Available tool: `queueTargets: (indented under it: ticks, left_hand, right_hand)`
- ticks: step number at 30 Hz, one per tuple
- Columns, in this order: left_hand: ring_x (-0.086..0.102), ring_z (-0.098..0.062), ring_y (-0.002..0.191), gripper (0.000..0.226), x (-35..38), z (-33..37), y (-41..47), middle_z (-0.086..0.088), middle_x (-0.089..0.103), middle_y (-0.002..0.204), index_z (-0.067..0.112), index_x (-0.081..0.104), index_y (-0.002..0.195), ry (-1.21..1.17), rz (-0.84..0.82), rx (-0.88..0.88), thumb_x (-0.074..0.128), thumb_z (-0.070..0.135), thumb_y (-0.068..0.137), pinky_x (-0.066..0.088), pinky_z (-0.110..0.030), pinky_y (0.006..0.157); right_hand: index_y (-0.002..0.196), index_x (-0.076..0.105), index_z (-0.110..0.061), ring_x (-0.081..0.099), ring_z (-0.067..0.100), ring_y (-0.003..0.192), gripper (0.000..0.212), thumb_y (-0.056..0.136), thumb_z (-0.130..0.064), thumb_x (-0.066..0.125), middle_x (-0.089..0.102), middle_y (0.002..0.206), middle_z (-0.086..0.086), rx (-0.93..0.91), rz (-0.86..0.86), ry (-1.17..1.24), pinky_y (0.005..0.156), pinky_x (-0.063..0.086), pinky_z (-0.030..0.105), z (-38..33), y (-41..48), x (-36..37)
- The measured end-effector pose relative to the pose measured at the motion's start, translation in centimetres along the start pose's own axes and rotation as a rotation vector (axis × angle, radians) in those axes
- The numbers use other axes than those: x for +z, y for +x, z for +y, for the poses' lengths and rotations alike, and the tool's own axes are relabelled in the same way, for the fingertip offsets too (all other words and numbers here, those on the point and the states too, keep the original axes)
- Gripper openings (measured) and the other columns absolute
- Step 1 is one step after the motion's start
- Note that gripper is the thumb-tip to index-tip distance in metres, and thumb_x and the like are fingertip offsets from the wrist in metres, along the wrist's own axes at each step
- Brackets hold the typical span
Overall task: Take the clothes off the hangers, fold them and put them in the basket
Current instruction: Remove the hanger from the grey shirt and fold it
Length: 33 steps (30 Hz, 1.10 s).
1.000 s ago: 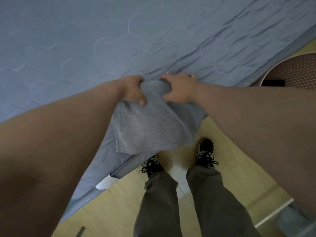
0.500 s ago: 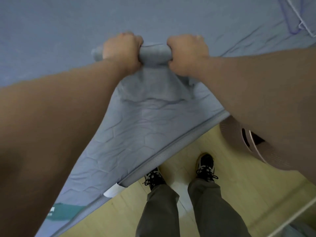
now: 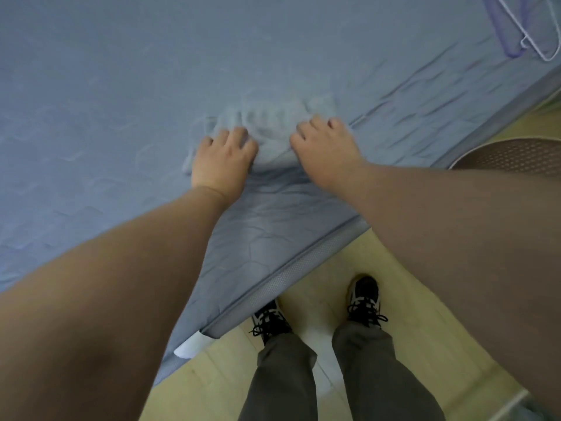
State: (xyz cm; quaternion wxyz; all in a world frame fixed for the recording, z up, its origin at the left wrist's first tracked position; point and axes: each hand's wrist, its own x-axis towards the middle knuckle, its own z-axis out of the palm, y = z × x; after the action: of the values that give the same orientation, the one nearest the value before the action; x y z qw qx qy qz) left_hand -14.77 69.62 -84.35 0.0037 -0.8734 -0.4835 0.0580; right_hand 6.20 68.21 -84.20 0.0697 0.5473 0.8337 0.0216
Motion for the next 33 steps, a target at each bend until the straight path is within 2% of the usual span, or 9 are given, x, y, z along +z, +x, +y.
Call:
queueTargets:
  ticks: [3,6,9,17,20,23,25,30,33]
  left_hand:
    - [0.048,-0.034,0.115,0.040,3.4,2.3,-3.4,-0.009,0.051,0.133,0.017,0.051,0.125,-0.032,-0.276,0.013,0.054,0.012,0.086,0.042,-0.043,0.086]
    - [0.046,-0.032,0.115,0.043,4.4,3.5,-5.1,-0.005,0.051,0.133,0.020,0.046,0.127,-0.022,-0.335,-0.004,0.054,0.013,0.086,0.038,-0.041,0.085]
    - [0.046,-0.029,0.113,0.044,4.2,3.7,-5.7,-0.003,0.054,0.129,0.022,0.046,0.125,-0.027,-0.371,0.006,0.057,0.016,0.083,0.037,-0.039,0.086]
    - [0.053,-0.029,0.115,0.044,1.2,3.6,-5.2,-0.007,0.060,0.121,0.028,0.057,0.122,-0.318,-0.735,-0.064,0.060,0.020,0.079,0.047,-0.033,0.089]
    - [0.059,-0.030,0.109,0.041,0.0,2.0,-1.6,-0.009,0.064,0.119,0.022,0.063,0.119,-0.420,-0.729,-0.183,0.060,0.015,0.079,0.049,-0.030,0.088]
    - [0.061,-0.029,0.097,0.031,-1.0,0.1,1.9,-0.010,0.067,0.110,0.022,0.067,0.105,-0.519,-0.601,-0.357,0.062,0.014,0.076,0.051,-0.032,0.086]
    - [0.060,-0.031,0.103,0.029,-0.9,-0.5,3.5,-0.010,0.066,0.113,0.025,0.066,0.103,-0.500,-0.526,-0.398,0.058,0.017,0.077,0.051,-0.036,0.091]
    - [0.048,-0.038,0.125,0.046,2.5,-0.6,5.1,-0.014,0.053,0.136,0.022,0.057,0.129,-0.387,-0.533,-0.401,0.053,0.024,0.083,0.042,-0.044,0.106]
    - [0.047,-0.036,0.129,0.052,5.2,-0.1,4.9,-0.014,0.047,0.144,0.020,0.048,0.140,-0.475,-0.606,-0.413,0.054,0.023,0.089,0.038,-0.038,0.108]
  right_hand:
    - [0.118,0.051,-0.013,0.057,0.031,0.110,0.026,0.093,-0.014,0.045,0.064,0.113,0.011,-0.061,-0.336,0.088,0.089,0.038,0.041,-2.7,-3.7,3.7]
    - [0.108,0.054,-0.012,0.063,0.030,0.095,0.018,0.091,-0.012,0.052,0.068,0.103,0.011,-0.024,-0.291,0.160,0.073,0.035,0.036,-4.5,-6.3,5.1]
    - [0.116,0.049,-0.013,0.060,0.029,0.105,0.022,0.096,-0.013,0.042,0.064,0.115,0.009,0.014,-0.303,0.179,0.083,0.038,0.039,-4.8,-7.7,4.2]
    - [0.123,0.045,-0.016,0.061,0.028,0.093,0.028,0.096,-0.016,0.046,0.062,0.114,0.010,-0.046,-0.706,0.320,0.070,0.041,0.035,-4.8,-8.4,0.0]
    - [0.126,0.050,-0.015,0.059,0.034,0.111,0.033,0.093,-0.018,0.049,0.058,0.125,0.013,0.099,-0.661,0.405,0.077,0.044,0.037,-2.5,-5.9,-1.5]
    - [0.121,0.053,-0.017,0.058,0.036,0.114,0.035,0.086,-0.017,0.050,0.059,0.126,0.014,0.301,-0.508,0.437,0.087,0.046,0.041,-0.1,-2.8,-1.6]
    - [0.124,0.052,-0.016,0.056,0.036,0.118,0.038,0.086,-0.017,0.049,0.058,0.128,0.015,0.353,-0.433,0.410,0.096,0.042,0.044,0.9,-1.0,-0.9]
    - [0.137,0.042,-0.017,0.043,0.036,0.129,0.048,0.090,-0.019,0.047,0.048,0.137,0.015,0.367,-0.487,0.333,0.106,0.031,0.051,1.4,1.0,2.7]
    - [0.141,0.040,-0.023,0.043,0.035,0.132,0.053,0.089,-0.021,0.047,0.047,0.143,0.012,0.387,-0.603,0.440,0.107,0.029,0.052,0.7,0.8,5.4]
